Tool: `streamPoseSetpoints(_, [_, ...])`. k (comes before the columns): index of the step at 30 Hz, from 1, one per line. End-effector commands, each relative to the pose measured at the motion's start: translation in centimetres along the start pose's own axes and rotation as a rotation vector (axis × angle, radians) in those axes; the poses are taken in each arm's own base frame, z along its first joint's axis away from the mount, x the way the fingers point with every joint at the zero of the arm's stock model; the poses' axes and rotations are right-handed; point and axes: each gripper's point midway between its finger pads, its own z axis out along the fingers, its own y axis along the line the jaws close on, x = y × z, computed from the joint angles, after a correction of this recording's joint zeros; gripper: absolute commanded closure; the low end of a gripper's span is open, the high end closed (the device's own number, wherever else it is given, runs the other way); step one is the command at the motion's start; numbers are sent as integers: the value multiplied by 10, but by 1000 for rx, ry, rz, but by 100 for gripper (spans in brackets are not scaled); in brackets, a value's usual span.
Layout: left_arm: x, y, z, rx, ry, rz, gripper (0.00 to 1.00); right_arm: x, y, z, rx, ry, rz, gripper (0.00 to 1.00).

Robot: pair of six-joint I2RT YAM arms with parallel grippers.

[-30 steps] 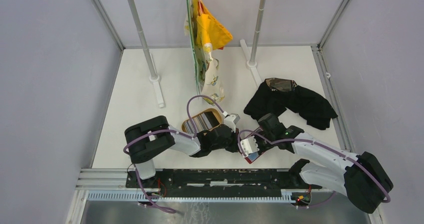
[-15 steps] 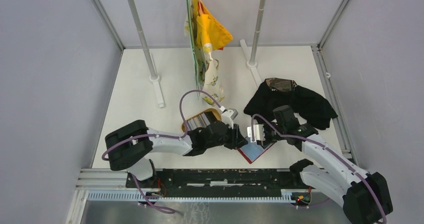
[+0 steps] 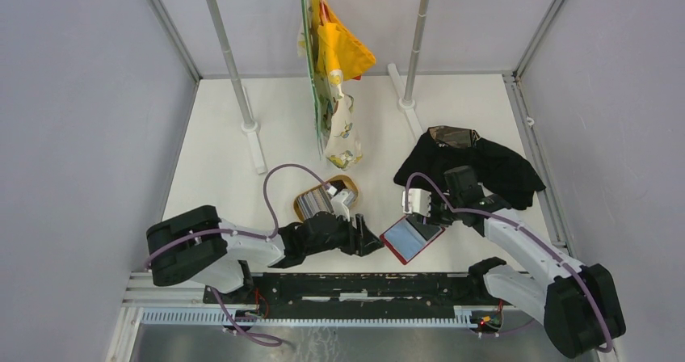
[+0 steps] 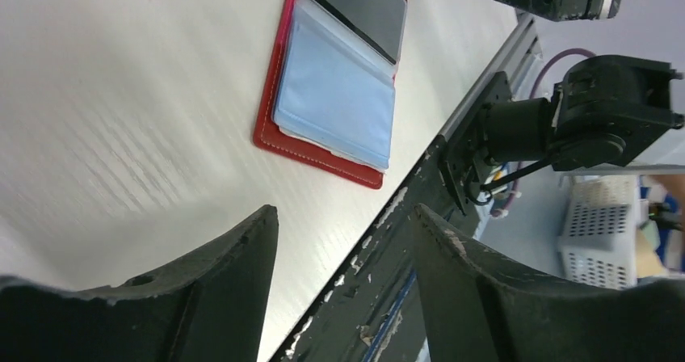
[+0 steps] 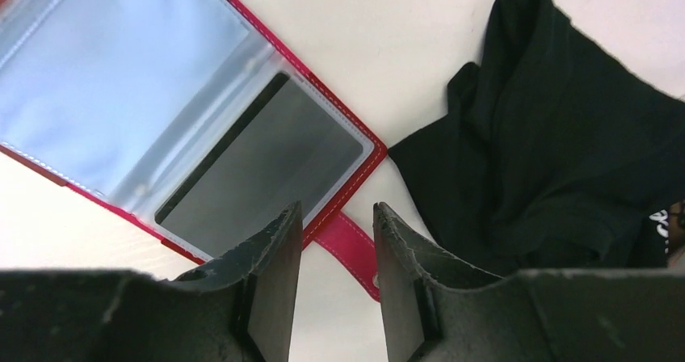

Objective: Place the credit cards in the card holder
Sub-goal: Insert the credit card into the card holder, then close the card holder at the center of the board.

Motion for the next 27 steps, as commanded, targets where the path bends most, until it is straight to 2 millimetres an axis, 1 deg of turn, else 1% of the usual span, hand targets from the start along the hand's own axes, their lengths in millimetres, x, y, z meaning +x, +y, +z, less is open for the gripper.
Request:
streamPoseSetpoints(1, [-4, -28, -1, 160, -41, -174, 32, 12, -11, 0, 45, 65, 27, 57])
streamPoseSetpoints(6, [9, -22, 5, 147, -20, -280, 30, 24, -7, 4, 32, 118, 39, 60])
streamPoseSetpoints(8, [18, -15, 11, 98, 9, -301, 30, 29, -5, 5, 19, 136, 45, 61])
streamPoseSetpoints(11, [29, 3, 21, -47, 31, -314, 29, 33, 1, 7, -16, 157, 53, 62])
streamPoseSetpoints(15, [38, 14, 25, -180, 40, -312, 27, 37, 9, 10, -57, 171, 65, 64])
streamPoseSetpoints(19, [39, 20, 28, -199, 20, -347, 25, 39, 13, 11, -79, 178, 72, 65])
streamPoseSetpoints(22, [37, 19, 33, -182, 1, -359, 25, 39, 16, 12, -95, 177, 79, 66])
streamPoseSetpoints(27, [35, 16, 45, -139, 6, -378, 26, 40, 22, 14, -129, 183, 86, 67])
